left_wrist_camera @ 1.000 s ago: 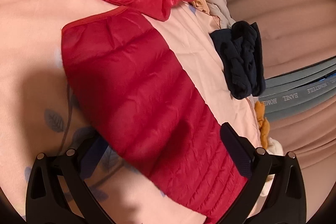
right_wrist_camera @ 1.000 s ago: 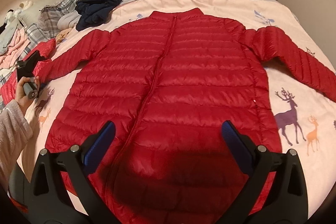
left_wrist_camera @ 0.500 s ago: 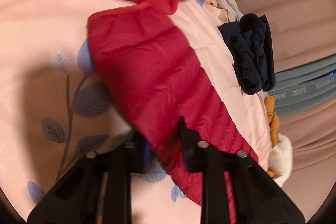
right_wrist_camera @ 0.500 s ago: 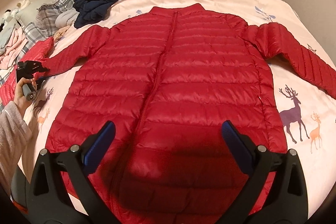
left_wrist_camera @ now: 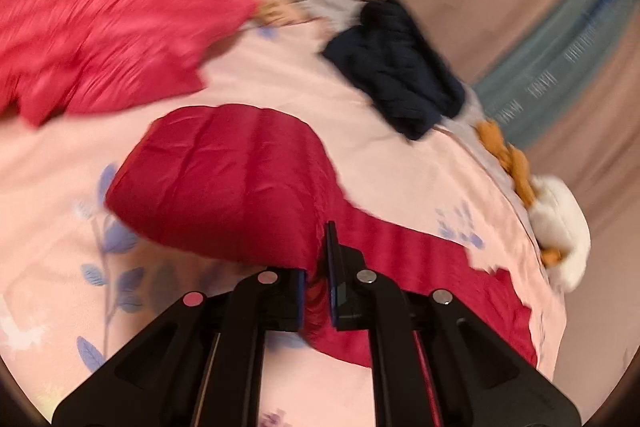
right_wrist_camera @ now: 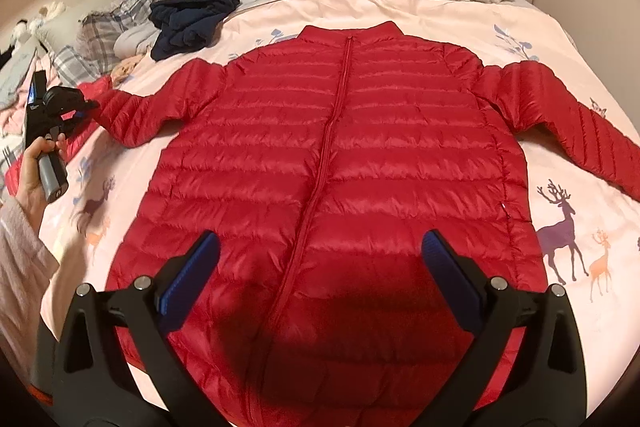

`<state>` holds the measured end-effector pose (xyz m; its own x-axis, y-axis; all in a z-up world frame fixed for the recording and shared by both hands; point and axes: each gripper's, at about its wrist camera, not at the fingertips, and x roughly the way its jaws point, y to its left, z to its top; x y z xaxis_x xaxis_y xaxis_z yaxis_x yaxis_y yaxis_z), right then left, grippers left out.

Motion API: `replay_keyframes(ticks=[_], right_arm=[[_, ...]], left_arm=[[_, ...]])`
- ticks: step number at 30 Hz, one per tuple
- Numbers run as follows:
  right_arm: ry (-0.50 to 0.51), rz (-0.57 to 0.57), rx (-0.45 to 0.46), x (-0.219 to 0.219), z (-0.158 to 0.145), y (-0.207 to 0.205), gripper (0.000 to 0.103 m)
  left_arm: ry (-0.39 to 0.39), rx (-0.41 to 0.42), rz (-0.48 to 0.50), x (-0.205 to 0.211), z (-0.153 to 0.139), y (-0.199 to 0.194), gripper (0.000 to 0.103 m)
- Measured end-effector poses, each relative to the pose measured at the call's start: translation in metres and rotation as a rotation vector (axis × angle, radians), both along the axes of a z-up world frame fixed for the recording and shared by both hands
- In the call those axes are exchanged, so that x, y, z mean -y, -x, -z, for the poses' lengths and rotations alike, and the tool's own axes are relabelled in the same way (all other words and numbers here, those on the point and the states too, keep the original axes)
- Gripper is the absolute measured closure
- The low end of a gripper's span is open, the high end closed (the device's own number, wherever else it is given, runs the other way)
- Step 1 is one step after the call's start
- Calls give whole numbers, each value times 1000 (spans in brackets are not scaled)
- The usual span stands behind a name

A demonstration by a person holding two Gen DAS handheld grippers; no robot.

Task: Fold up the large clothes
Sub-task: 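Grasp the red jacket's sleeve cuff with the left gripper and lift it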

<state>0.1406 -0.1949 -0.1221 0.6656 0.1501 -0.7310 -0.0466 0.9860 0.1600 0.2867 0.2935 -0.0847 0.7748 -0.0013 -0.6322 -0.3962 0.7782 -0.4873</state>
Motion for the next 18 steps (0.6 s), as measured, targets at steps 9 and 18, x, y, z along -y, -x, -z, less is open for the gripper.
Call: replay_keyframes(ticks=[9, 18], right_arm=[[-67, 40, -4, 18, -1, 3, 2], [-136, 104, -14, 55, 2, 16, 2]], left_arm=[[-297, 68, 279, 132, -53, 2, 95], [-611, 44, 523, 270, -32, 10, 95]])
